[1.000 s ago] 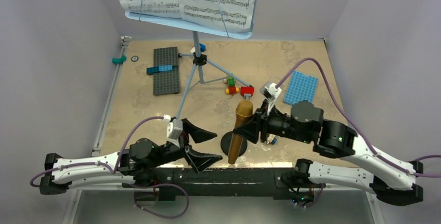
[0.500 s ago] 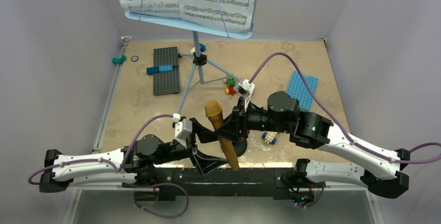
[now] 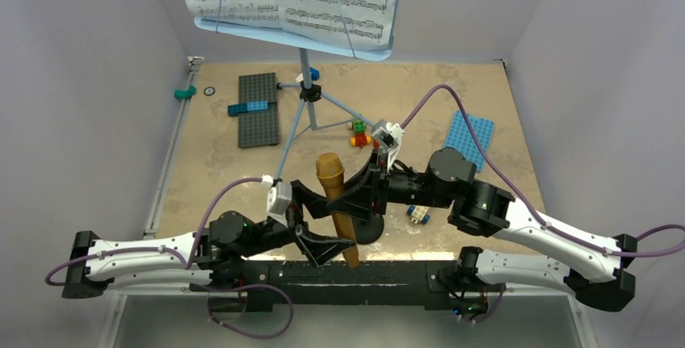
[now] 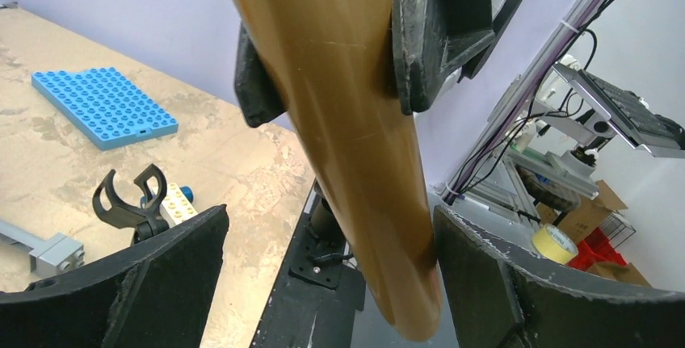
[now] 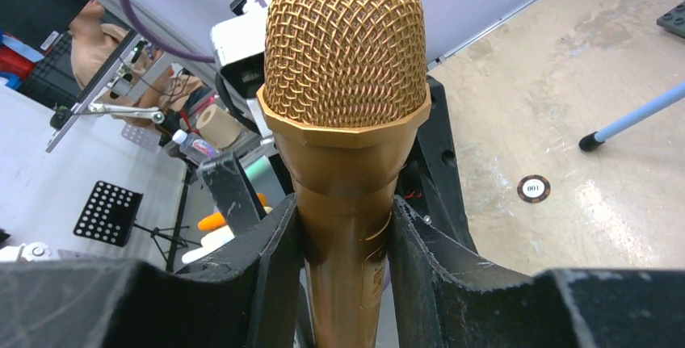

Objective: Pack up the instrument practice props

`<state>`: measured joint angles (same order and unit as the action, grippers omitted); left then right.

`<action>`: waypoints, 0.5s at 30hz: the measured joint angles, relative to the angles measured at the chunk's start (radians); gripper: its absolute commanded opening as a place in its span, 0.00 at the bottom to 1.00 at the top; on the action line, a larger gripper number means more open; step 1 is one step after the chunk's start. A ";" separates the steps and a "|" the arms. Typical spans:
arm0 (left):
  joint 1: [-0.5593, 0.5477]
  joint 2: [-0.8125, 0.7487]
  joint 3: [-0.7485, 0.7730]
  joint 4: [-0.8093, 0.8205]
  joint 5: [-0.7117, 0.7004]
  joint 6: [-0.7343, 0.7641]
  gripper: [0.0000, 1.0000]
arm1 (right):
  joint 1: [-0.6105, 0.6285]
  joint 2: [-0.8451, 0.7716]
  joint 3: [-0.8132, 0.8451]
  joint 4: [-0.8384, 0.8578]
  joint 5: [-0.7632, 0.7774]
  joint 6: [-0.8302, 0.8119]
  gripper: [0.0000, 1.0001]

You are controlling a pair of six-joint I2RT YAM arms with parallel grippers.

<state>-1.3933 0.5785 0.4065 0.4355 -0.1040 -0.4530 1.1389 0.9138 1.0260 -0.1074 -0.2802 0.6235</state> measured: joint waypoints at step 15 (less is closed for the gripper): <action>-0.005 0.084 0.029 0.064 0.064 -0.035 0.00 | 0.021 -0.005 -0.052 0.129 0.004 -0.034 0.32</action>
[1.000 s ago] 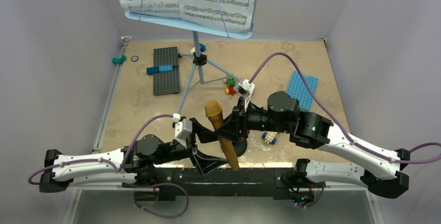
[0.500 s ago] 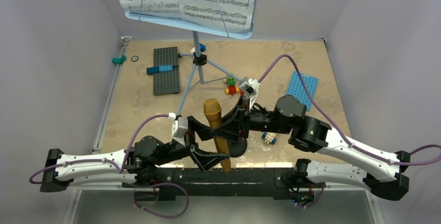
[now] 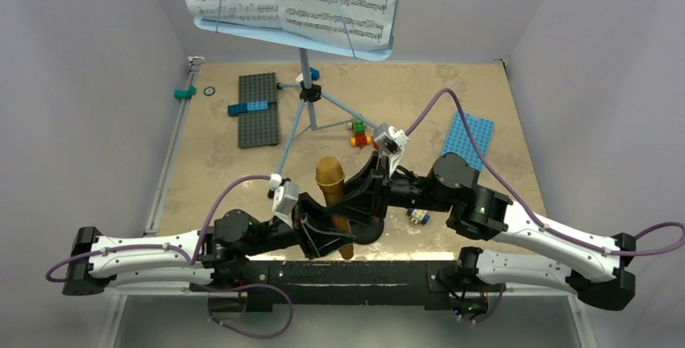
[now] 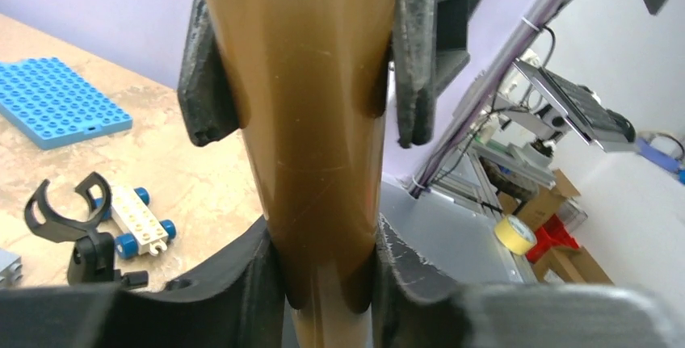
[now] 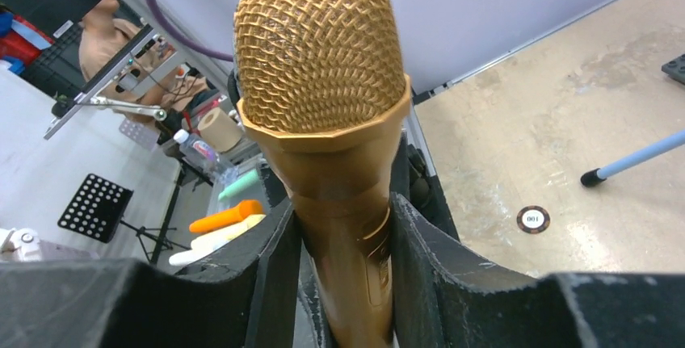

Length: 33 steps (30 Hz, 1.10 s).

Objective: Pack up the instrument practice props

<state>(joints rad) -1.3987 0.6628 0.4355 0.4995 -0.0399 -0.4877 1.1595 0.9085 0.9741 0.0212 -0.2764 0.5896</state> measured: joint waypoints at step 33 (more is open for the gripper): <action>0.257 -0.166 0.462 -1.480 -0.849 -0.380 0.00 | 0.011 -0.122 -0.025 -0.369 0.180 -0.125 0.88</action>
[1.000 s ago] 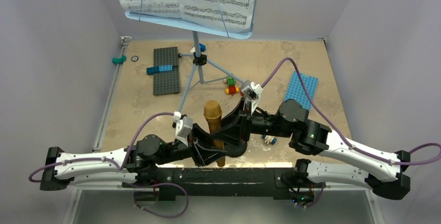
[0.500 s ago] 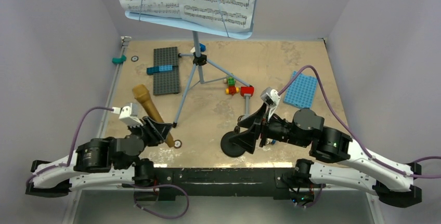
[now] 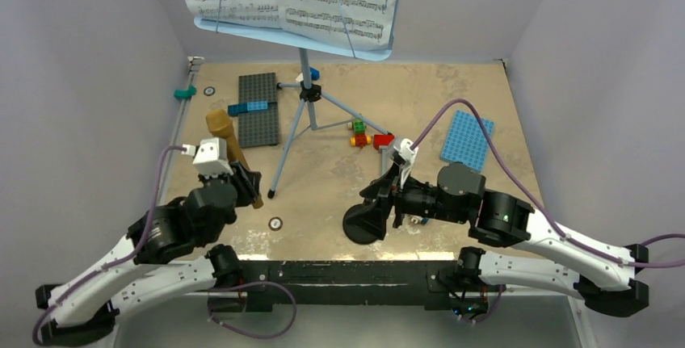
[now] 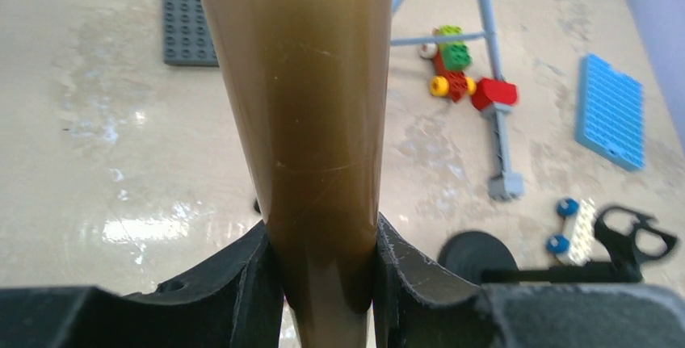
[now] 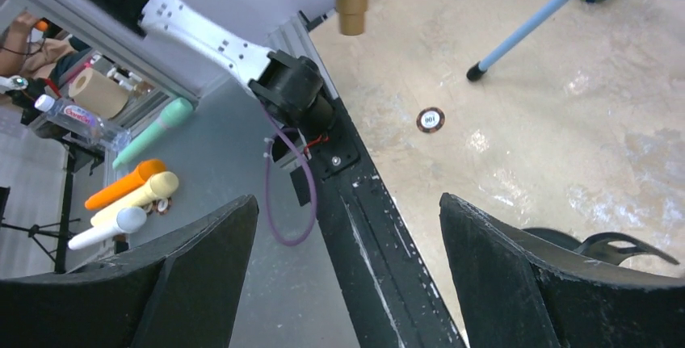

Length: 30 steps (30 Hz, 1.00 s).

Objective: Pack up the instrument practice props

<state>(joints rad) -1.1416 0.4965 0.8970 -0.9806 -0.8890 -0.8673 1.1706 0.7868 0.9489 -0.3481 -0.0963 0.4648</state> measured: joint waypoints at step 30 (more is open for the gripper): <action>1.413 0.876 -0.082 0.571 0.997 0.153 0.02 | 0.000 -0.333 0.066 -0.246 0.203 -0.141 0.89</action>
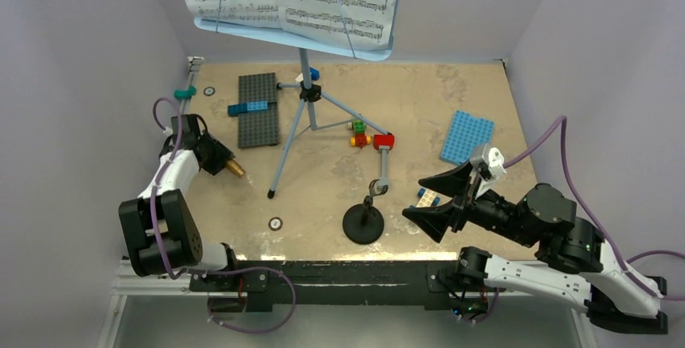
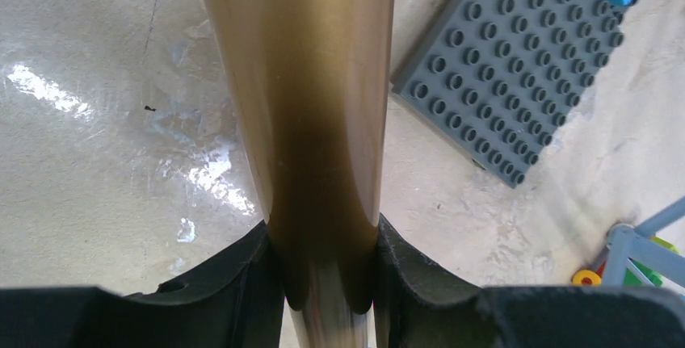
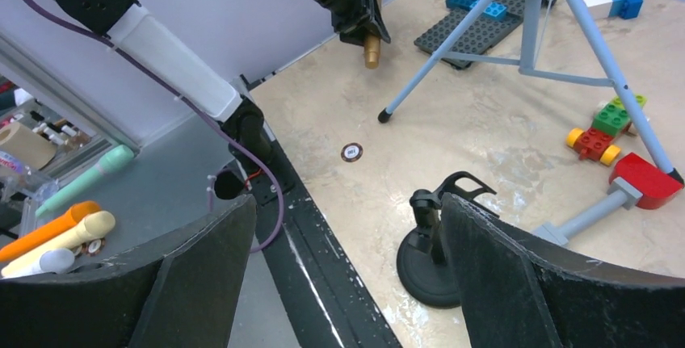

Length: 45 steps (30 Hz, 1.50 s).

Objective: Pack up the instrument practice props

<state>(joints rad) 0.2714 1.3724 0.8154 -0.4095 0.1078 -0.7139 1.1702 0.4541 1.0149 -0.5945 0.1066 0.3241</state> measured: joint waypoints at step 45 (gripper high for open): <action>0.001 0.085 0.058 -0.149 -0.173 0.001 0.94 | -0.001 -0.042 0.000 -0.067 0.093 -0.028 0.89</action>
<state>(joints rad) 0.2726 1.4578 0.8734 -0.5587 -0.0654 -0.7132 1.1694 0.4122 1.0149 -0.6617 0.2001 0.2958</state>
